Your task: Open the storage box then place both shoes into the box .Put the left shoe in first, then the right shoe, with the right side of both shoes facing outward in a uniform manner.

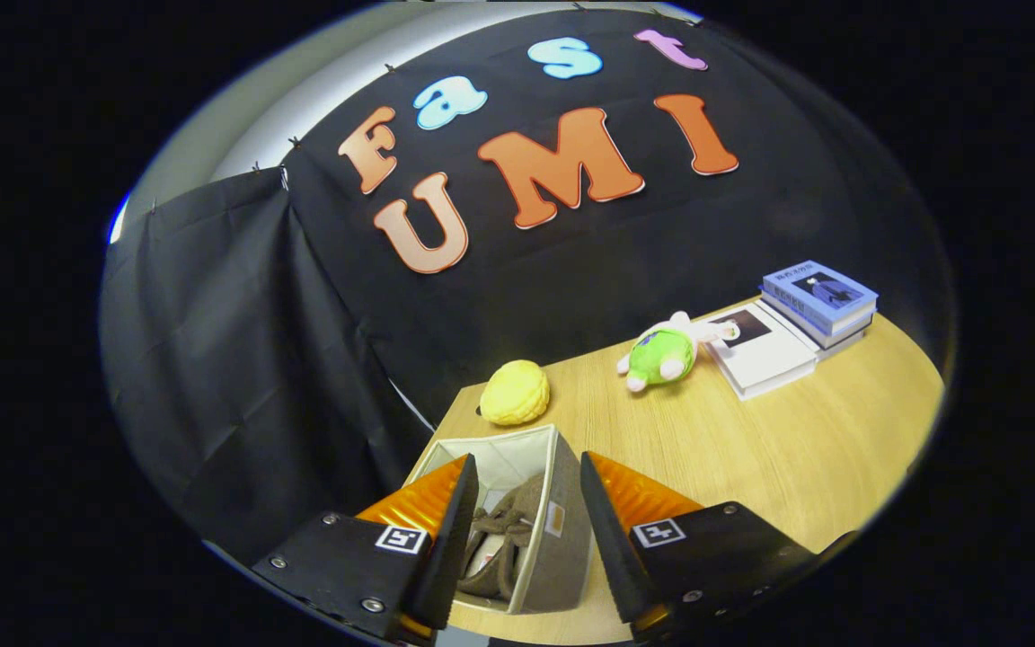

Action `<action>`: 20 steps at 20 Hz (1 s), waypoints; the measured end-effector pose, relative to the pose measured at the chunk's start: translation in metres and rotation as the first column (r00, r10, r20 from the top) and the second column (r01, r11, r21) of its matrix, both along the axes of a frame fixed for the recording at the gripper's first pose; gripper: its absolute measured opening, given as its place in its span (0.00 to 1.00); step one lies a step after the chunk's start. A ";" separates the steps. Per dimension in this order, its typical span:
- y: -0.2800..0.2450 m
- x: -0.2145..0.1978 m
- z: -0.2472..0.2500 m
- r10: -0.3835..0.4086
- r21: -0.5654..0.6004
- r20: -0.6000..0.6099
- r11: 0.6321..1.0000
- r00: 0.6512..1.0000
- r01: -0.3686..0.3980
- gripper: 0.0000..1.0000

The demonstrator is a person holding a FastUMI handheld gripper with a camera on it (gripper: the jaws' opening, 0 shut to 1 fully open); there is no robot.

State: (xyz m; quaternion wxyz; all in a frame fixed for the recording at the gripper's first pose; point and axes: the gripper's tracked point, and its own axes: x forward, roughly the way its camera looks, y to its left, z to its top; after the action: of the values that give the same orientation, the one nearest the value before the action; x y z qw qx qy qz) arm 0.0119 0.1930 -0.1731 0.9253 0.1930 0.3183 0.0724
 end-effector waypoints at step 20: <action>-0.191 -0.041 0.152 0.013 -0.356 0.660 0.886 0.751 0.298 0.96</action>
State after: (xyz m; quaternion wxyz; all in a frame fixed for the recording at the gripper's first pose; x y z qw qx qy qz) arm -0.0291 0.0015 -0.0206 0.9990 -0.0334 -0.0279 -0.0124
